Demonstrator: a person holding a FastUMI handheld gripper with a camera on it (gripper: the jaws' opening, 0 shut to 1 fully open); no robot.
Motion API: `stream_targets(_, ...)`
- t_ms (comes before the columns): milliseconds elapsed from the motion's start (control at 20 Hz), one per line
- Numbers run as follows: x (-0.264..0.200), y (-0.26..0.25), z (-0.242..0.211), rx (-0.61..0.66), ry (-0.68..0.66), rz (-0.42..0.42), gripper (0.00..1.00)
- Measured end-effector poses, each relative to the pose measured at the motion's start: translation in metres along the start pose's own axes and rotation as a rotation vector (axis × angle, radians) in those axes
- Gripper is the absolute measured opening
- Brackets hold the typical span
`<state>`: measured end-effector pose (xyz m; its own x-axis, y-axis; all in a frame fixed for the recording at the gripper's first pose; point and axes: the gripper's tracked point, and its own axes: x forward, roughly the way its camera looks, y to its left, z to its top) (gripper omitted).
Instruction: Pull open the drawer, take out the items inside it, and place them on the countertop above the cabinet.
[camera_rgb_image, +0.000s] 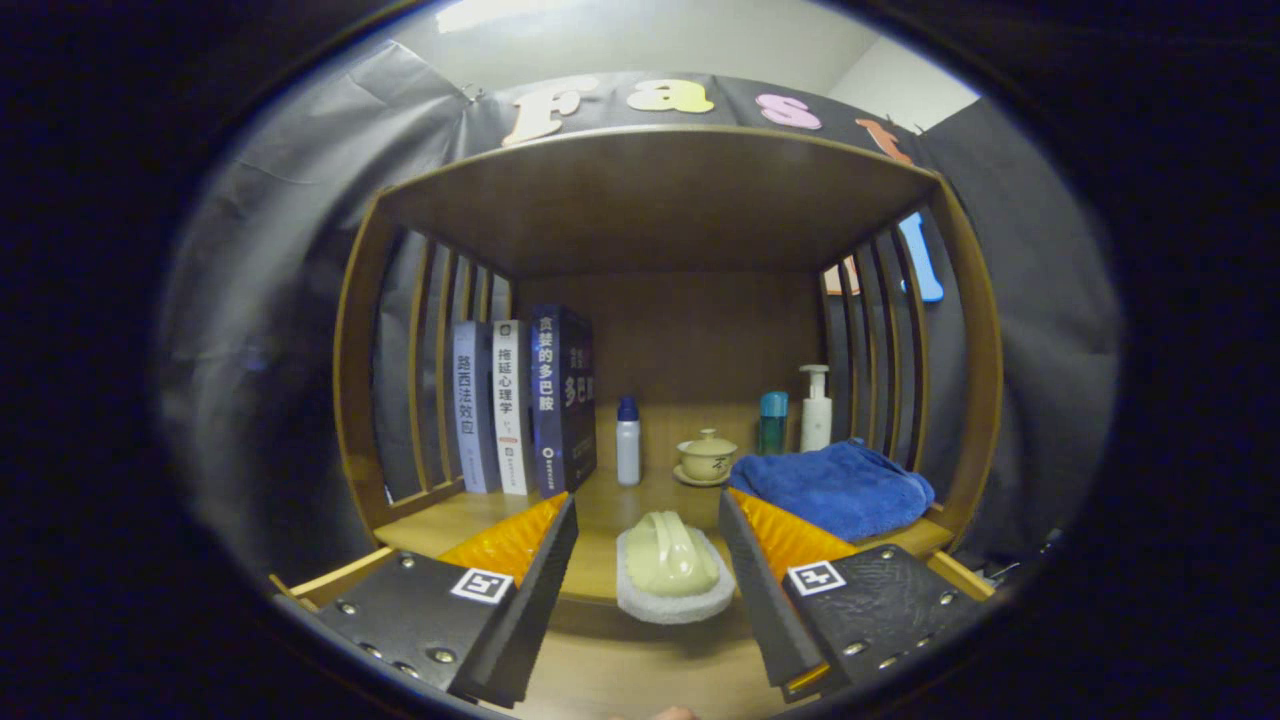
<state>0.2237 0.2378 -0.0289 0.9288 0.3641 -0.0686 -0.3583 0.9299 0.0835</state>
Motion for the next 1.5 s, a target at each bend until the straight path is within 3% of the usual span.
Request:
stream_targets(250,-0.070,0.025,-0.009,-0.017,0.007,0.023,0.85)
stream_targets(500,-0.132,0.021,-0.051,0.016,0.098,-0.049,0.84)
stream_targets(700,-0.141,0.013,-0.098,0.025,0.222,-0.075,0.85)
stream_targets(800,-0.131,0.011,-0.084,0.041,0.171,-0.080,0.85)
stream_targets(950,-0.132,0.013,-0.093,0.027,0.201,-0.079,0.85)
stream_targets(1100,-0.152,0.014,-0.094,0.011,0.184,-0.085,0.85)
stream_targets(1500,-0.158,0.001,-0.124,0.007,0.272,-0.125,0.84)
